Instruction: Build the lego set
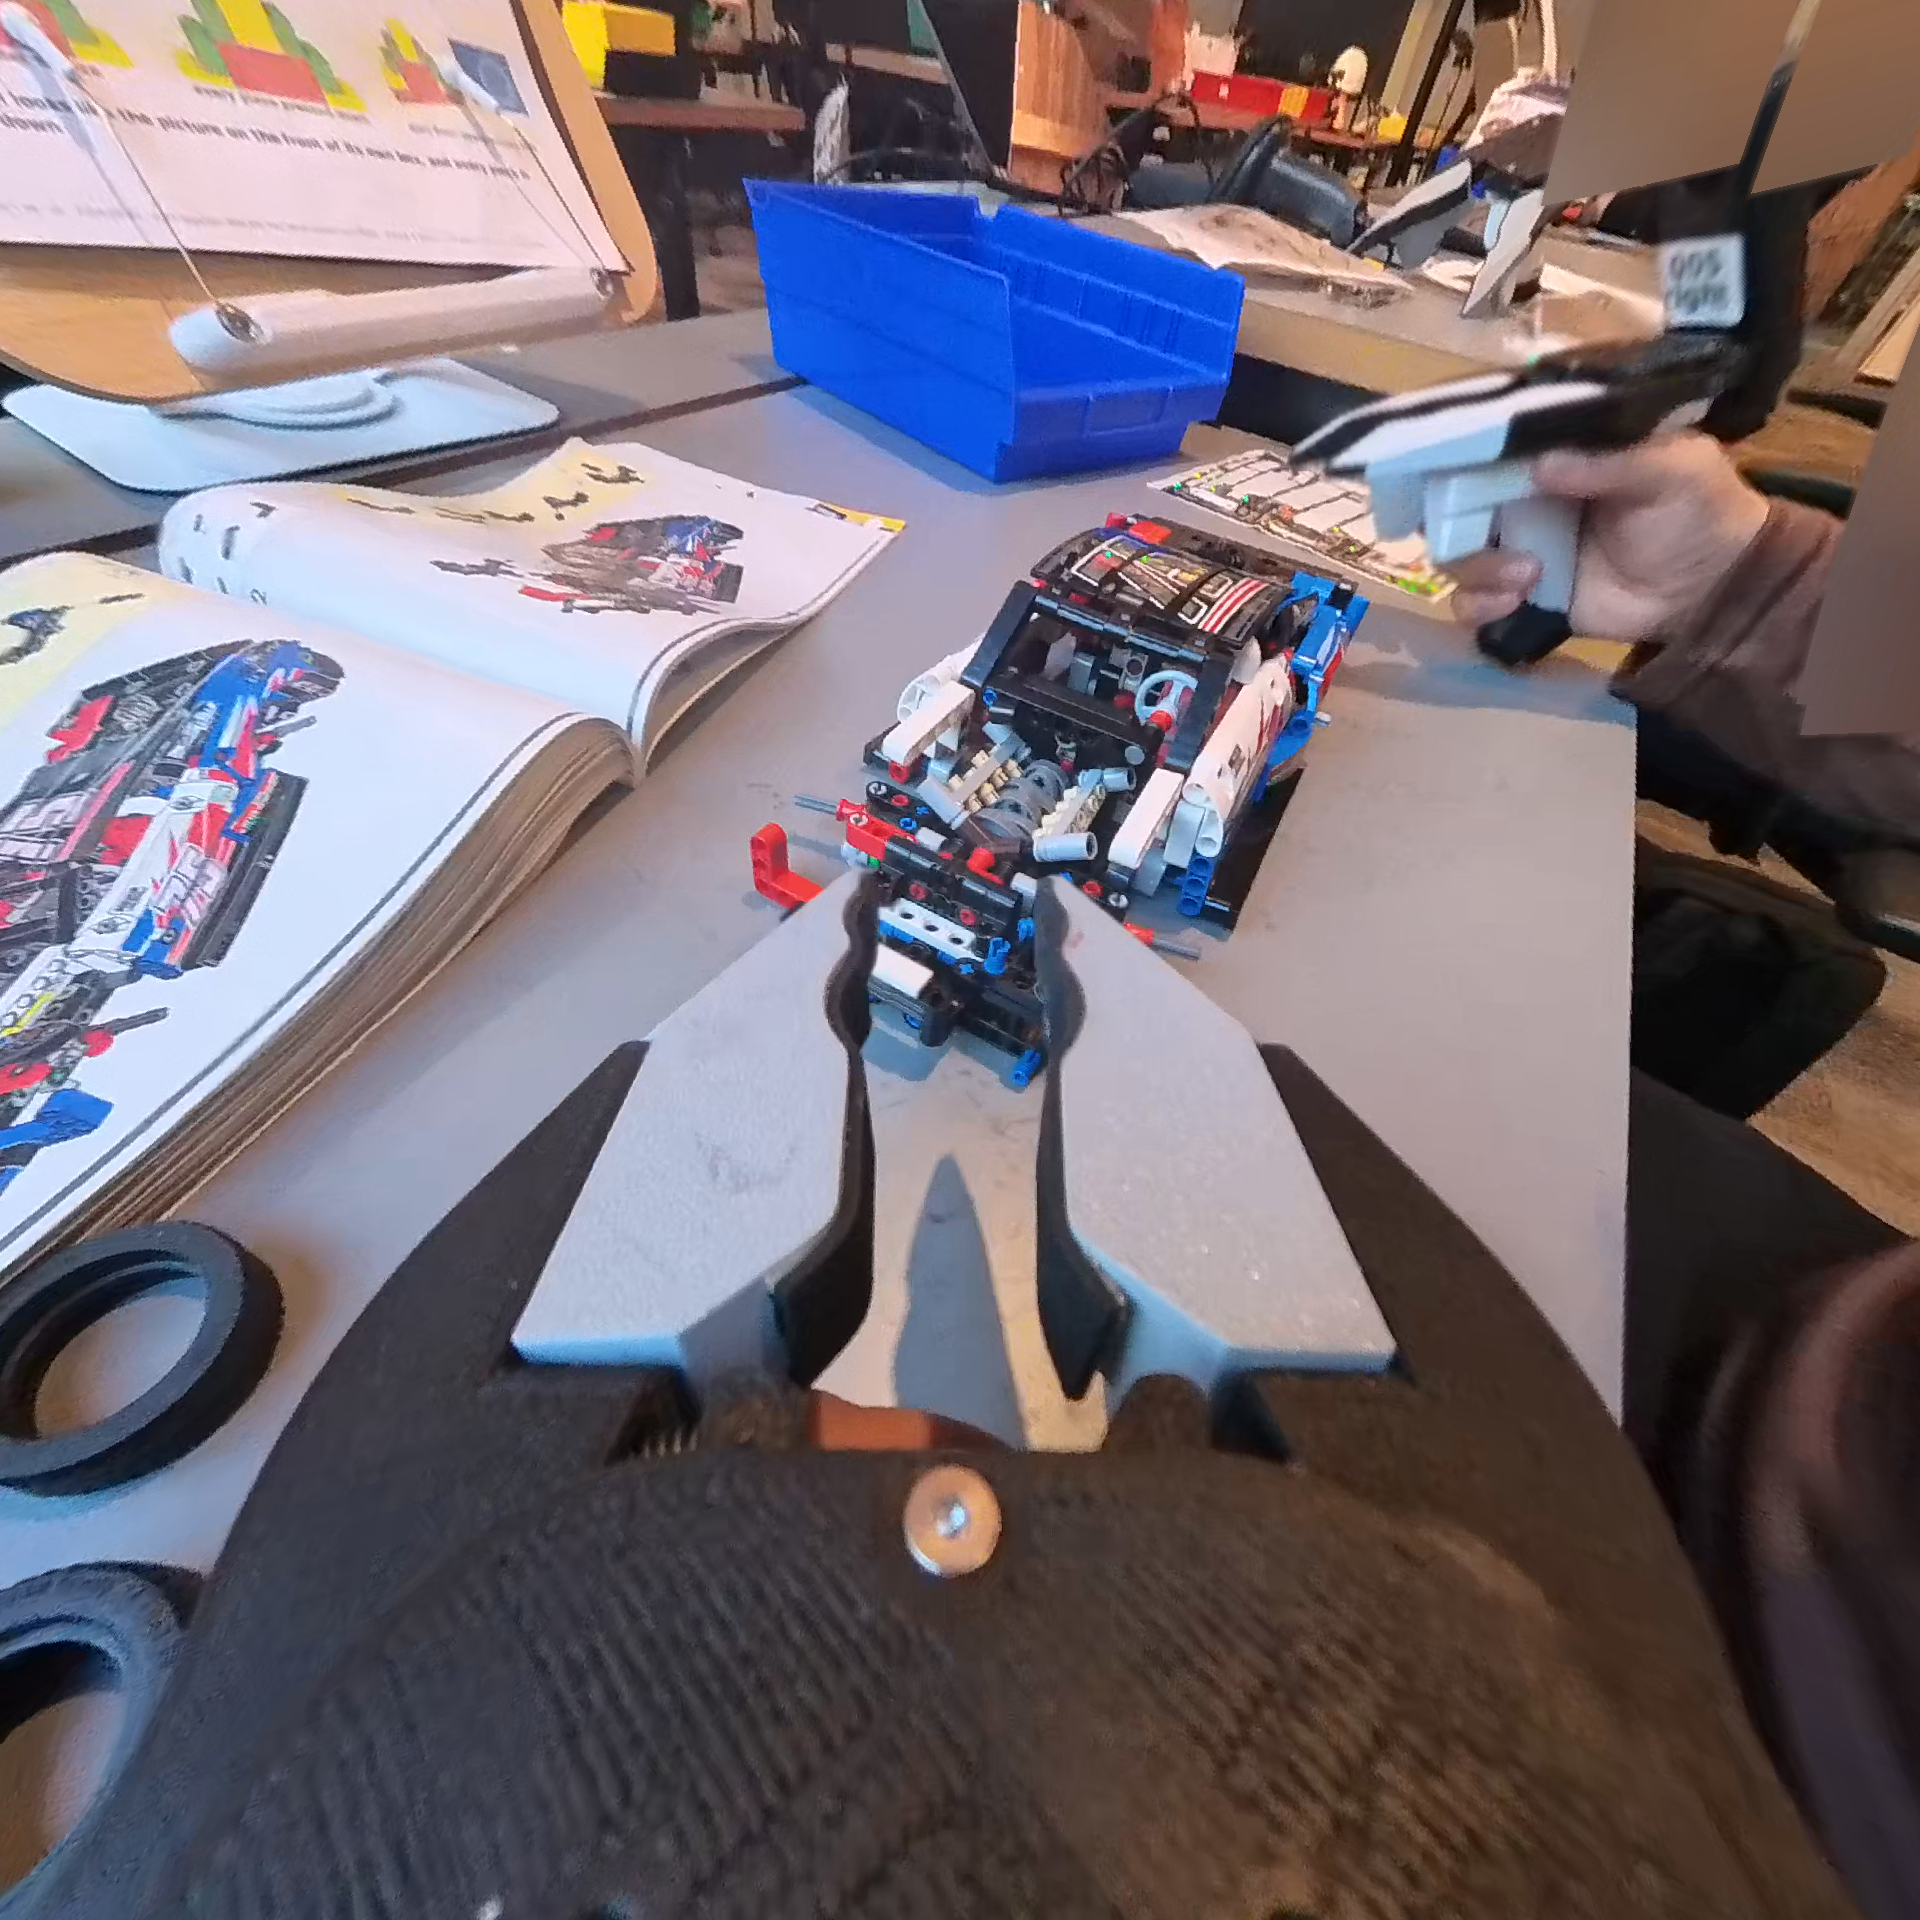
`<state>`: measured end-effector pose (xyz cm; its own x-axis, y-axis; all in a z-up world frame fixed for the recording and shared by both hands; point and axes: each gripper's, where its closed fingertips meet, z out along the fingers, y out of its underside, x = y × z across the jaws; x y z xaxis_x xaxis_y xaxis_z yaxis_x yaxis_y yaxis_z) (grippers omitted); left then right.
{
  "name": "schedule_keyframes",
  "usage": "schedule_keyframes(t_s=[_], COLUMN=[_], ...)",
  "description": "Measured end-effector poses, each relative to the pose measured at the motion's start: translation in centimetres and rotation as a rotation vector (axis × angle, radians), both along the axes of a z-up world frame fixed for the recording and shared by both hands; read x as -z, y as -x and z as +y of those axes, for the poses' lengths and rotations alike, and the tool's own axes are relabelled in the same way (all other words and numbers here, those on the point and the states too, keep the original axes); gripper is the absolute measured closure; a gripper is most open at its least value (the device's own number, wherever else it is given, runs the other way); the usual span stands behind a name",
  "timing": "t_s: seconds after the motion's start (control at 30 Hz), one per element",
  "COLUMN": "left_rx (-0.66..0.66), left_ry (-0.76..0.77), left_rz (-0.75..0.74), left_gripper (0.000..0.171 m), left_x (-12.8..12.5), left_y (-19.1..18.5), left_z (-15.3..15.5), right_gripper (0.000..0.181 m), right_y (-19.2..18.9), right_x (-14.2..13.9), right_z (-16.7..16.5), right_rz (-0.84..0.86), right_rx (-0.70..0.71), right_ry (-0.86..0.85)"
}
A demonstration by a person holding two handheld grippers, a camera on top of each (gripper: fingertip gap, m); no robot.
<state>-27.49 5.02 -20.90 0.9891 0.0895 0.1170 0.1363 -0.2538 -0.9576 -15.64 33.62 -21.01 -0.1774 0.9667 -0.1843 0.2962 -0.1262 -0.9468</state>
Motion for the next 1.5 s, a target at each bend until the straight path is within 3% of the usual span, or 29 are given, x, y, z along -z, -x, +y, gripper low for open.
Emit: schedule_keyframes(t_s=[0.17, 0.5, 0.8, 1.0, 1.5], left_rx=[-0.007, -0.011, -0.011, -0.010, -0.013], left_ry=[-0.017, -0.035, -0.064, -0.085, -0.088], left_rz=[0.029, 0.049, 0.096, 0.096, 0.044], left_gripper=[0.147, 0.148, 0.149, 0.150, 0.151], left_x=[-0.3, -0.6, -1.1, -1.4, -1.4], left_y=[-0.1, -0.2, -0.6, -0.6, -0.3], left_z=[-0.1, -0.3, -0.5, -0.7, -0.9], right_gripper=[0.157, 0.160, 0.163, 0.162, 0.163], right_y=[1.0, -0.2, 0.0, 0.0, 0.7], right_x=[0.1, -2.2, -3.5, -3.8, -3.8], right_z=[0.9, 3.5, 4.5, 5.5, 6.3], right_rz=[0.009, 0.185, 0.286, 0.303, 0.298], right_rx=[0.079, 0.129, 0.289, 0.379, 0.452], right_ry=[-0.009, 0.221, -0.014, -0.068, -0.152])
